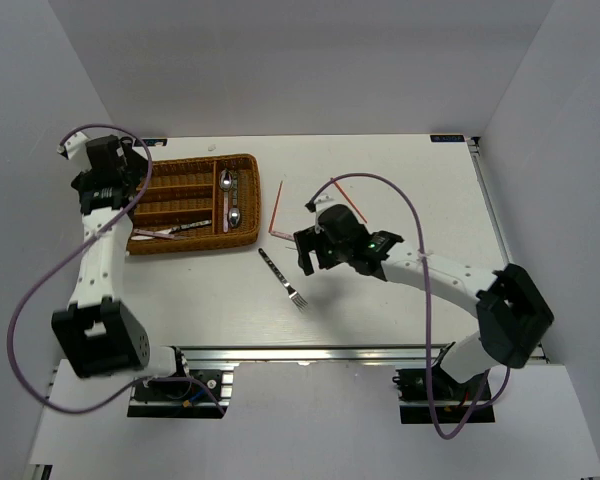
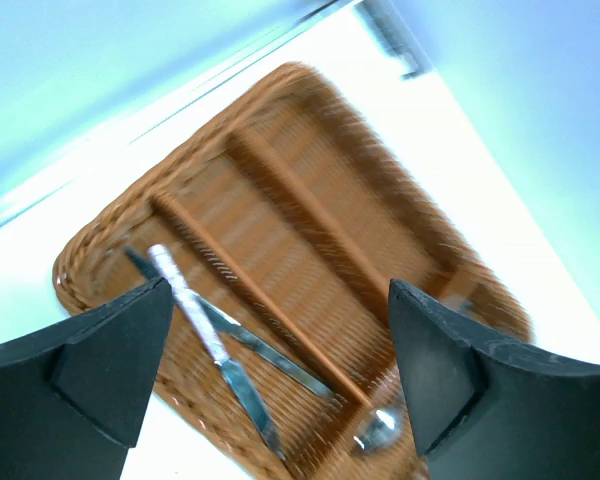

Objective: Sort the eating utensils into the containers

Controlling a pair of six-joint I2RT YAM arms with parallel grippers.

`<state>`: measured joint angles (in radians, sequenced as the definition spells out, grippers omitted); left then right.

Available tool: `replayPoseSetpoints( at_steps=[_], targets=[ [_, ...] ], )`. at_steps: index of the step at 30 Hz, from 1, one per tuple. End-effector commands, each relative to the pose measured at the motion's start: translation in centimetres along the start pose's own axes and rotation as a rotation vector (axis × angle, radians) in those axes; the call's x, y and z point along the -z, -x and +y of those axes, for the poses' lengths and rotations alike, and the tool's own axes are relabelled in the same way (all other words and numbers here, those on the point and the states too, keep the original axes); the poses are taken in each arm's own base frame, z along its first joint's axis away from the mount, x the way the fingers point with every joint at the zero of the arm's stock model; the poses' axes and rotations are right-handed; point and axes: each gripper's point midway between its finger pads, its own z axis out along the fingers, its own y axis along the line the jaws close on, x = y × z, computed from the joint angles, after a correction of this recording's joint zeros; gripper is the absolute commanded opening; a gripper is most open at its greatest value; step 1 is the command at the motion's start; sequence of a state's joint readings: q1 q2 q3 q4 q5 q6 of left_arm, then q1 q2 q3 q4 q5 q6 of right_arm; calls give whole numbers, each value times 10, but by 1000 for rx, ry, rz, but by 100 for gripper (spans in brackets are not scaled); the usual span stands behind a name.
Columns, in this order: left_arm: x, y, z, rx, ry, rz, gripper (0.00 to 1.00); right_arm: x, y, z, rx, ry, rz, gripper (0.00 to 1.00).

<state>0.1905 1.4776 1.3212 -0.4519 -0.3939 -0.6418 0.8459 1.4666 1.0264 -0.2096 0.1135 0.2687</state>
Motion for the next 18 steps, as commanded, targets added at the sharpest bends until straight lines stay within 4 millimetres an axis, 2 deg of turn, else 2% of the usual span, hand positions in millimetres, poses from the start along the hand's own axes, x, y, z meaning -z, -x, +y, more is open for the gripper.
replayPoseSetpoints(
  at_steps=[1, 2, 3, 4, 5, 6, 7, 8, 9, 10, 11, 13, 14, 15, 18],
  targets=[
    [58, 11, -14, -84, -205, -3, 98, -19, 1, 10, -48, -61, -2, 89],
    [70, 10, -14, -97, -249, -9, 98, -23, 2, 15, -49, -60, -5, 89],
    [99, 17, -15, -99, -326, -42, 98, -31, -1, 16, -50, -64, 8, 89],
    [101, 0, -2, -106, -318, -20, 98, -34, 3, 20, -55, -57, 4, 89],
    [110, -5, 4, -104, -333, -24, 98, -37, 2, 25, -49, -46, 8, 89],
    [134, 1, 9, -92, -376, -68, 98, -44, -2, 27, -46, -48, 25, 89],
    [142, -3, 14, -91, -390, -70, 98, -46, -1, 30, -43, -43, 25, 89],
    [145, -20, 24, -102, -388, -39, 98, -48, 1, 35, -39, -32, 24, 89],
    [163, -18, 25, -95, -439, -71, 98, -52, 0, 39, -37, -20, 26, 89],
    [170, -27, 25, -108, -480, -55, 98, -55, 0, 43, -31, -1, 27, 87],
    [167, -42, 32, -128, -481, -33, 98, -57, 0, 50, -16, 35, 28, 86],
    [176, -47, 39, -124, -502, -58, 98, -69, -6, 54, -6, 36, 55, 83],
    [170, -60, 45, -122, -492, -39, 98, -73, 5, 60, -2, 39, 45, 82],
    [172, -62, 47, -120, -497, -48, 98, -83, -11, 58, 12, 19, 104, 81],
    [171, -74, 48, -124, -519, -21, 98, -99, -14, 61, 34, -8, 126, 79]
  ],
)
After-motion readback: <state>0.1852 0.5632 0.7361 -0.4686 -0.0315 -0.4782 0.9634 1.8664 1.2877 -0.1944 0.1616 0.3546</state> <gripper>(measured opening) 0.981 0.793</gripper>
